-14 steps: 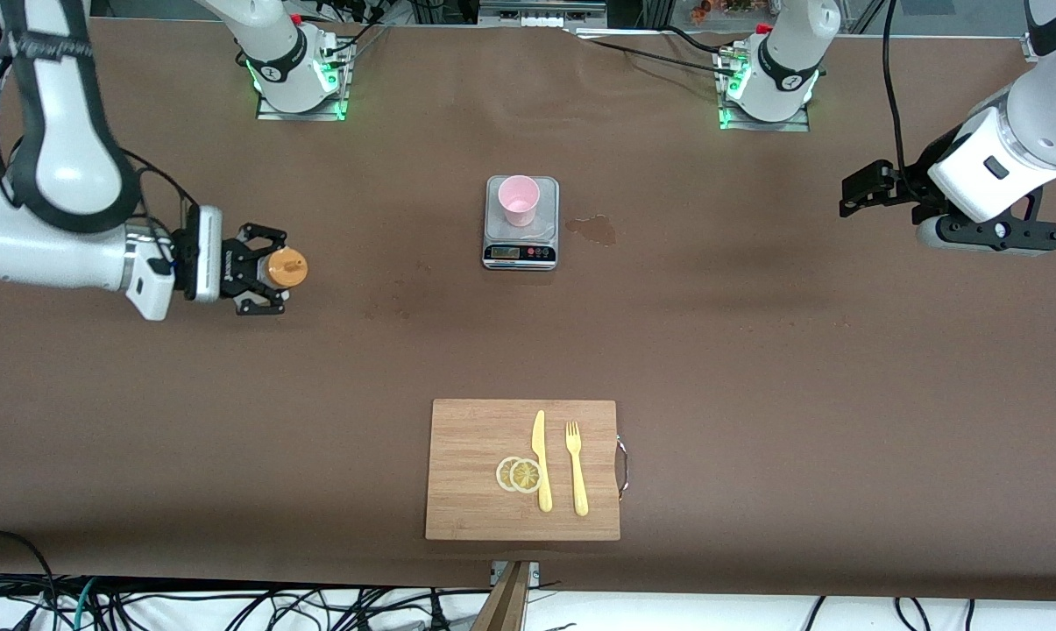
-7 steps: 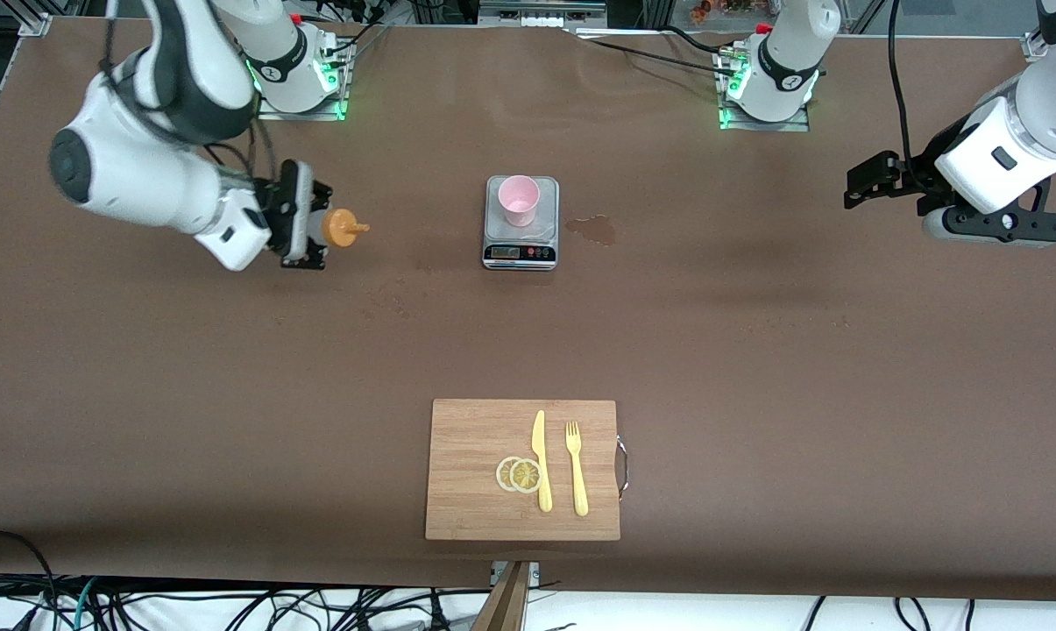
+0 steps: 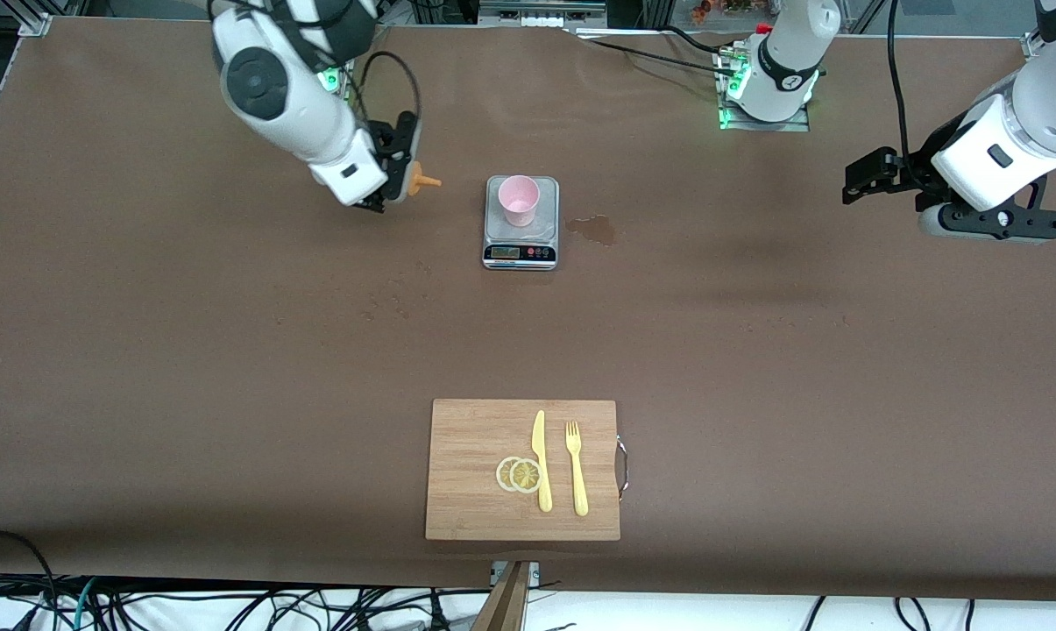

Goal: Add sauce to pink cup with both arms
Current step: 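Lift the bottle with the right gripper and carry it over the cup, then tilt the bottle nozzle into the pink cup with the right gripper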

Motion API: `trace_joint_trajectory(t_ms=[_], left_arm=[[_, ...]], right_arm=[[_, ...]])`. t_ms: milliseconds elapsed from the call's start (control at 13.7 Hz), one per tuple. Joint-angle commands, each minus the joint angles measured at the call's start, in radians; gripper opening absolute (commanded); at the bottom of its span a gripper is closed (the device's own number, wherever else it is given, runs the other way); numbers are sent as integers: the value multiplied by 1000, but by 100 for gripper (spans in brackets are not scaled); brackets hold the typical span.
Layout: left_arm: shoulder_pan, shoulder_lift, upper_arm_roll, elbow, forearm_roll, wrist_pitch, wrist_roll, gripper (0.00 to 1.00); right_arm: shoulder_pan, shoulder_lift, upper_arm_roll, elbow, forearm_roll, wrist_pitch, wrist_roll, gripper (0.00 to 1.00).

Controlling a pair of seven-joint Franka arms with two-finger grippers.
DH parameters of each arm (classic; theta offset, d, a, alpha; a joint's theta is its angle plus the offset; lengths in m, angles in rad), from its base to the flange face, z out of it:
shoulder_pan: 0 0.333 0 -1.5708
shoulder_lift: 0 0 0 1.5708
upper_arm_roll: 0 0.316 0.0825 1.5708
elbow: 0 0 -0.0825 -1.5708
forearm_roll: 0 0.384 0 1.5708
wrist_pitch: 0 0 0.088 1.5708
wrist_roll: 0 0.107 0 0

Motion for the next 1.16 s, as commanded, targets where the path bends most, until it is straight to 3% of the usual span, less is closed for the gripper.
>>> trace_joint_trajectory(t_ms=[0, 146, 437, 1092], left_arm=[[-1, 12, 1, 17, -2, -15, 20, 100], [-3, 12, 0, 17, -1, -15, 20, 100], [5, 14, 4, 20, 2, -6, 20, 100], [9, 20, 4, 19, -8, -4, 21, 100]], right_arm=[[-3, -27, 86, -32, -65, 15, 142, 6], [15, -13, 125, -32, -108, 16, 213, 6], [86, 8, 140, -3, -181, 15, 354, 6], [158, 134, 143, 60, -309, 11, 540, 6]])
